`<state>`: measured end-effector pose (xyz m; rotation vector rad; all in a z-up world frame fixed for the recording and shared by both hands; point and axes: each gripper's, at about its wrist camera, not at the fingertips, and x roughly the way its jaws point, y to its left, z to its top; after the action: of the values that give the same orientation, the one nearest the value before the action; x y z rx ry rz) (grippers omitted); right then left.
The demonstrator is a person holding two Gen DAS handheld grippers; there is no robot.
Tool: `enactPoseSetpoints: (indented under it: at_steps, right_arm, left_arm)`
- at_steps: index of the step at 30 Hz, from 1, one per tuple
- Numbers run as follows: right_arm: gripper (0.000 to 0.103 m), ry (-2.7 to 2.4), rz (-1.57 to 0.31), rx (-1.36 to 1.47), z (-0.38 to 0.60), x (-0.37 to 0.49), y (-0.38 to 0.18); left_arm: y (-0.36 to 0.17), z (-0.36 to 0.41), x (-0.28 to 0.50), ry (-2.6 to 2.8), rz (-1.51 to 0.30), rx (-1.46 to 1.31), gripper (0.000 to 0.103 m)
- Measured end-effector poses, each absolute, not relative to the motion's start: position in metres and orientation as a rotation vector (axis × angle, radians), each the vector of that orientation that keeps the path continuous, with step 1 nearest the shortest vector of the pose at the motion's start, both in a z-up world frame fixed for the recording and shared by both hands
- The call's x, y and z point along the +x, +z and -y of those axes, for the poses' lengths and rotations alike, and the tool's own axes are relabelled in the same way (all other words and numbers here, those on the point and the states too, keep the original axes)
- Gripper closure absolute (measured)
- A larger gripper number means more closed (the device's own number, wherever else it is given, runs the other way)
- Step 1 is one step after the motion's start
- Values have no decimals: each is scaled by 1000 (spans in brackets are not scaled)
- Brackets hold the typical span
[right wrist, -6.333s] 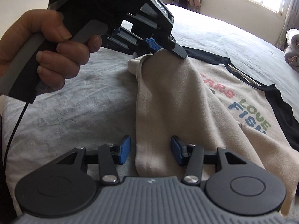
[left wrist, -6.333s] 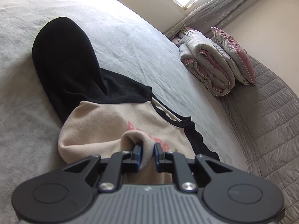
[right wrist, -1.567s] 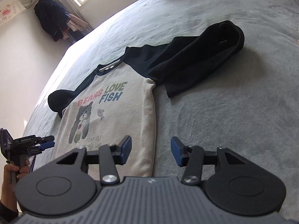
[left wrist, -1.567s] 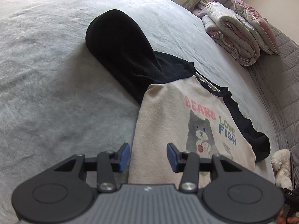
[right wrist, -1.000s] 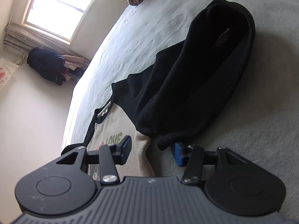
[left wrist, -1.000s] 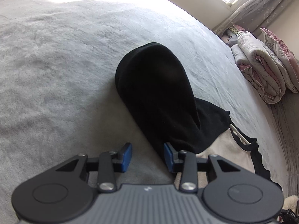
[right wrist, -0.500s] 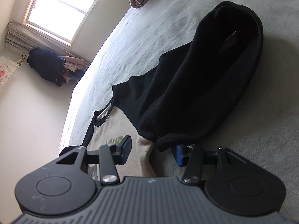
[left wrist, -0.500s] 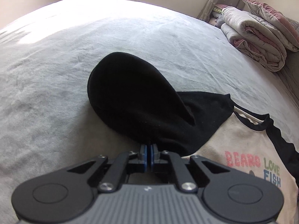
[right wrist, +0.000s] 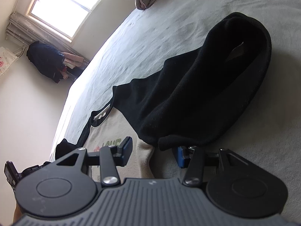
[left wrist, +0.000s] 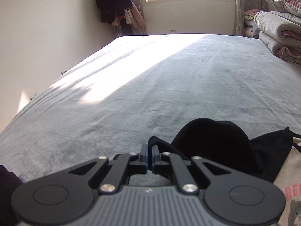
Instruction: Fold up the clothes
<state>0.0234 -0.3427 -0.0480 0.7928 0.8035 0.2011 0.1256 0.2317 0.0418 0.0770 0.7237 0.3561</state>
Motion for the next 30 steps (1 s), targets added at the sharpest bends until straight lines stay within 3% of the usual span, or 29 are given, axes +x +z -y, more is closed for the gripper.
enactPoseSetpoints:
  at_steps: [4,8,16,21,25,30]
  right_arm:
    - [52,196,-793,775,338,28,-48]
    - [52,193,-788,773,337,28,-49]
    - [52,174,-754,715,330,27,-45]
    - [54,128,-781,720,332,36,-47]
    - [58,136,-874,642,331,39,-29]
    - [57,199,-858,518,316,47,-10]
  left_arm:
    - [41,-248,120,361,-750,-27,95]
    - [33,-257,112,292,-781,-185,64]
    - [-5,-240,102,55,-880,-503,61]
    - [-29,-220,111,-2,-931,-566,64]
    - [-18,-200,119,-40,-958,-461,64]
    - [9,-166,126,-124,-893,-246,63]
